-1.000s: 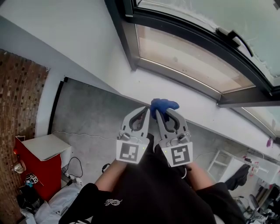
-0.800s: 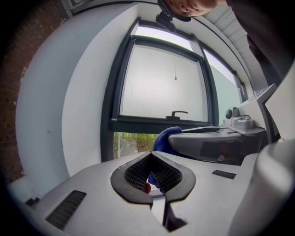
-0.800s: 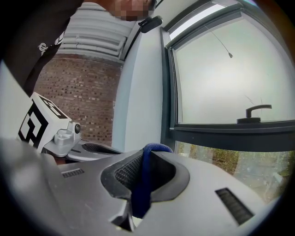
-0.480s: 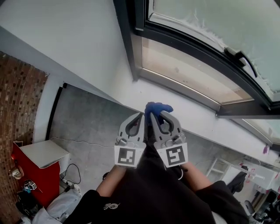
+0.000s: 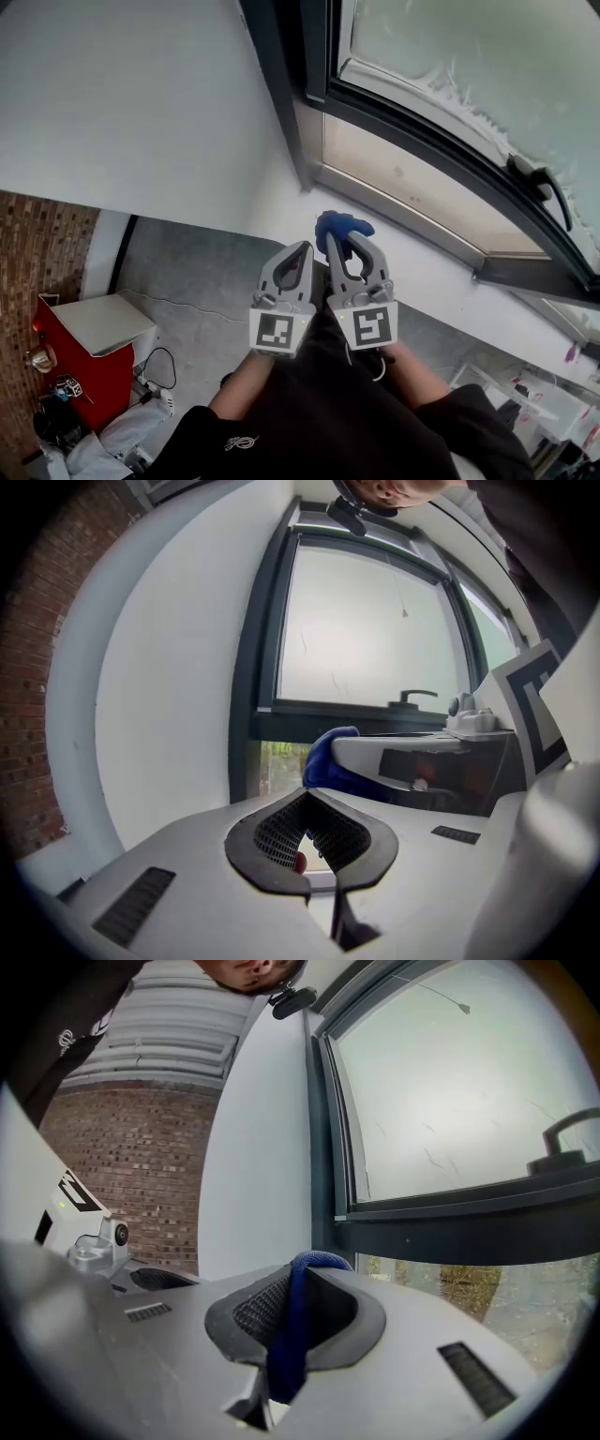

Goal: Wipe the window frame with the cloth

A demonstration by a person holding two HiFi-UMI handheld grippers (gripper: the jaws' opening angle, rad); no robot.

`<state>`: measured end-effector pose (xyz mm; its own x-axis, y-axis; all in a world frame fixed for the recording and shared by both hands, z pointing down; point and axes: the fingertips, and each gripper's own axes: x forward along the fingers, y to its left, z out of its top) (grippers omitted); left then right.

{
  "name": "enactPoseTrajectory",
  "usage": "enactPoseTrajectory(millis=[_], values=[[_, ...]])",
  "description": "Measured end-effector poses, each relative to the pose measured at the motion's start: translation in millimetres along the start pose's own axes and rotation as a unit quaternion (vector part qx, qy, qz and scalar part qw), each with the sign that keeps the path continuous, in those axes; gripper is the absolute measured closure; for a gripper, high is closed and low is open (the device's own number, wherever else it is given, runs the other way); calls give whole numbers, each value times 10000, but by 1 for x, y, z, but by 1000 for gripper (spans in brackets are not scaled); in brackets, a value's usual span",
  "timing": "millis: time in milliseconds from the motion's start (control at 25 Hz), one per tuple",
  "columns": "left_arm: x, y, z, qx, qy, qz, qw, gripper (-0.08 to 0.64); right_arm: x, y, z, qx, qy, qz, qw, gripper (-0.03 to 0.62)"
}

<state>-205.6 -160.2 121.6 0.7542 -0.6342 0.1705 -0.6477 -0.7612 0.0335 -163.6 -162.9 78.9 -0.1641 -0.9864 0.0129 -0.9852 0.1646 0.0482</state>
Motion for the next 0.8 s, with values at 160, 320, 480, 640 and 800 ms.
enactPoseTrajectory(millis=[160,320,480,640,800], values=[[28,3,-6,28,133,190,9997,555,19,-26,-10,46,-11,-28,10000,569],[48,9,-16,-102,289,380,9988,555,35,-46,-24,132,0,-69,9999,569],[63,14,-20,-56,326,502,9982,555,52,-58,-37,373,24,-29,9993,569],[74,18,-22,69,308,436,9986,555,73,-68,-45,566,-87,-218,9981,569],[85,32,-24,-38,262,398,9989,555,99,-77,-52,528,-296,-535,9967,569]])
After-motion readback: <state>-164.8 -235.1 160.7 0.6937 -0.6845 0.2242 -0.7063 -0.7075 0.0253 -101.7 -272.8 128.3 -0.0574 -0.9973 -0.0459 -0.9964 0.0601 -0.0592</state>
